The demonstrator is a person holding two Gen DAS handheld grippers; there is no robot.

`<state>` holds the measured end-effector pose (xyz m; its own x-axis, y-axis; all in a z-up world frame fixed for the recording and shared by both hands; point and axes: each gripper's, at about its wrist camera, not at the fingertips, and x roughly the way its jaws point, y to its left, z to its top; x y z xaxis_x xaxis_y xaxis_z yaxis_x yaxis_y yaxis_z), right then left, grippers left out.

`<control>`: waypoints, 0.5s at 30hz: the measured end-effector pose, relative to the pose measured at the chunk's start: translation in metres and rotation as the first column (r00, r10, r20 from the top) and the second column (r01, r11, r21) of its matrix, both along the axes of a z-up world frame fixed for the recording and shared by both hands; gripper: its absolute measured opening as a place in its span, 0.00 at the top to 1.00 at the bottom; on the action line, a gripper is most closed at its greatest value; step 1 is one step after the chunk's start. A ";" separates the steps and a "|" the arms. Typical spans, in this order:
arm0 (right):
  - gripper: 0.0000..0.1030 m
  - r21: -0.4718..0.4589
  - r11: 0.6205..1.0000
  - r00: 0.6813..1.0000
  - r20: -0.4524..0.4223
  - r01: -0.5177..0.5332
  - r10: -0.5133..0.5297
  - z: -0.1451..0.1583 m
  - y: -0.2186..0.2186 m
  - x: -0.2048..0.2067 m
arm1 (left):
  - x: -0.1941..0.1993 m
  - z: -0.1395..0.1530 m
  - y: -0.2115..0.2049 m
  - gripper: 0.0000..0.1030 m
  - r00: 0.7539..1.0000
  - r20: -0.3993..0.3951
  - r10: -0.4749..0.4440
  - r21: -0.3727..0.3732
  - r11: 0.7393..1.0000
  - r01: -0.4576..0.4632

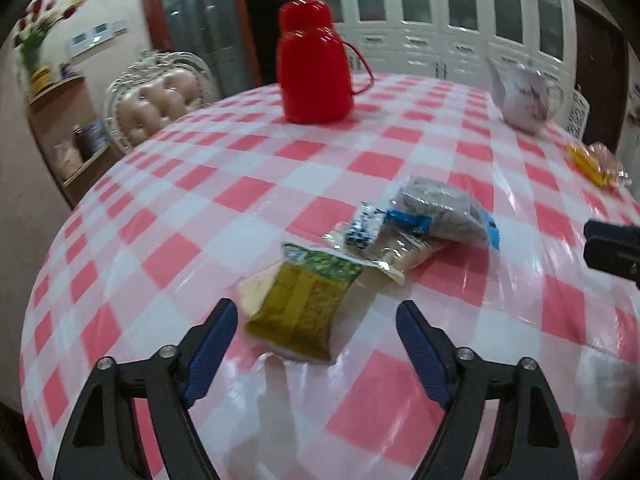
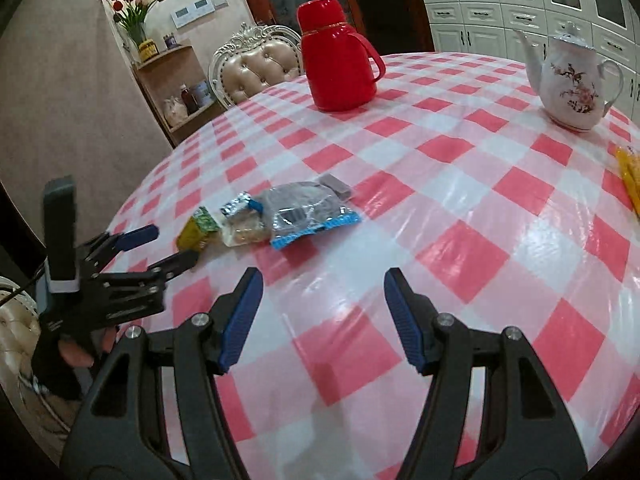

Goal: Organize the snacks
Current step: 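Grasp the yellow-green wafer packet with the left gripper while the right gripper grasps the clear nut bag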

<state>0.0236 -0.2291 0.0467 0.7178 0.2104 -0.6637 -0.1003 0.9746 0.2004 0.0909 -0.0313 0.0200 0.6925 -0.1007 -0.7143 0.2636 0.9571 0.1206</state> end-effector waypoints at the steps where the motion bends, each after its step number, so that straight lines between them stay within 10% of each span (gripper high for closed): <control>1: 0.35 -0.005 1.000 1.000 -0.002 0.000 0.000 -0.002 -0.003 -0.001 | 0.002 -0.004 -0.003 0.42 1.000 -0.012 -0.013 0.004 1.000 0.013; 4: 0.35 -0.038 0.999 1.000 -0.023 -0.002 0.001 -0.009 -0.003 0.010 | 0.001 -0.004 -0.005 0.72 1.000 0.014 0.011 0.036 0.999 -0.012; 15: 0.28 -0.009 0.991 0.990 -0.050 -0.135 0.135 -0.022 0.019 0.061 | -0.045 0.005 0.047 0.75 0.996 -0.072 0.046 -0.202 0.978 -0.059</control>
